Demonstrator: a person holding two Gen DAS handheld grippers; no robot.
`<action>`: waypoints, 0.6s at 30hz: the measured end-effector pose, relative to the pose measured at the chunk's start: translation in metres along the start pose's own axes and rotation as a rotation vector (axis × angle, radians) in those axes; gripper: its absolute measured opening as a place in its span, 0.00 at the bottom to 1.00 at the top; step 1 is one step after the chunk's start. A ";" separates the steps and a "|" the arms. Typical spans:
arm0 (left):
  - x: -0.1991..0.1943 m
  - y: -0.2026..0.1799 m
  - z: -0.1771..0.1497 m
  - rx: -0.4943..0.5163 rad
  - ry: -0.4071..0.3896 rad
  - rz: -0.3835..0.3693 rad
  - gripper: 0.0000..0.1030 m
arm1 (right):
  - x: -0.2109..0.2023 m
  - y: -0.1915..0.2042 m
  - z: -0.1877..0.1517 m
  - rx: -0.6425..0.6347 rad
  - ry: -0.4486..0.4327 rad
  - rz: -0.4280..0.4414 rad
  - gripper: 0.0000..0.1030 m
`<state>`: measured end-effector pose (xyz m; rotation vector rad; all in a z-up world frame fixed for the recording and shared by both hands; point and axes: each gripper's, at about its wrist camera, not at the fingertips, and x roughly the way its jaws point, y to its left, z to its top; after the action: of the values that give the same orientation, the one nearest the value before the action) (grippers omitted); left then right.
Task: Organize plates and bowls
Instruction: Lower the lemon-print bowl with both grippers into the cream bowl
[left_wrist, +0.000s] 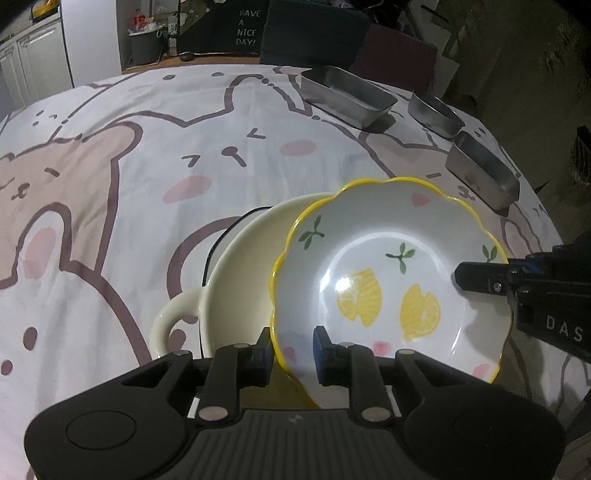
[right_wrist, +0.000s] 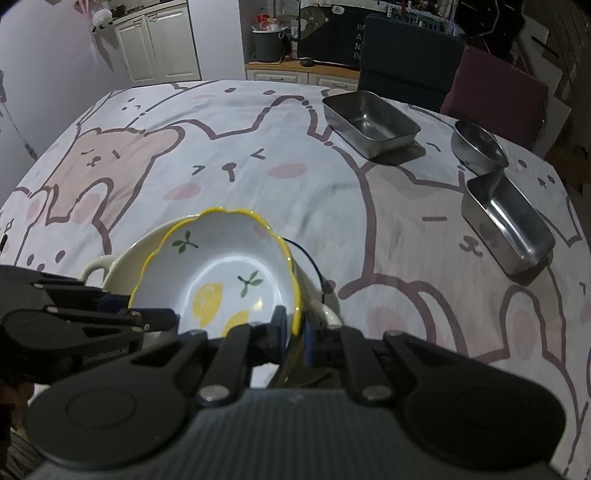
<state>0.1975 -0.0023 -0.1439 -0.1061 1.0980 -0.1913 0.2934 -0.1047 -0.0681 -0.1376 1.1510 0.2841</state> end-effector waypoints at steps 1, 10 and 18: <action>0.000 -0.001 0.000 0.006 -0.001 0.003 0.23 | 0.000 0.000 0.000 -0.003 0.000 -0.001 0.11; -0.004 0.003 -0.003 0.023 0.013 -0.008 0.22 | 0.005 -0.003 0.000 0.000 0.017 0.022 0.10; -0.009 0.008 -0.006 0.023 0.013 -0.021 0.22 | 0.013 -0.007 0.001 0.014 0.029 0.046 0.09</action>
<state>0.1890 0.0074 -0.1403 -0.0960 1.1075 -0.2239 0.3015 -0.1093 -0.0795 -0.1031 1.1855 0.3157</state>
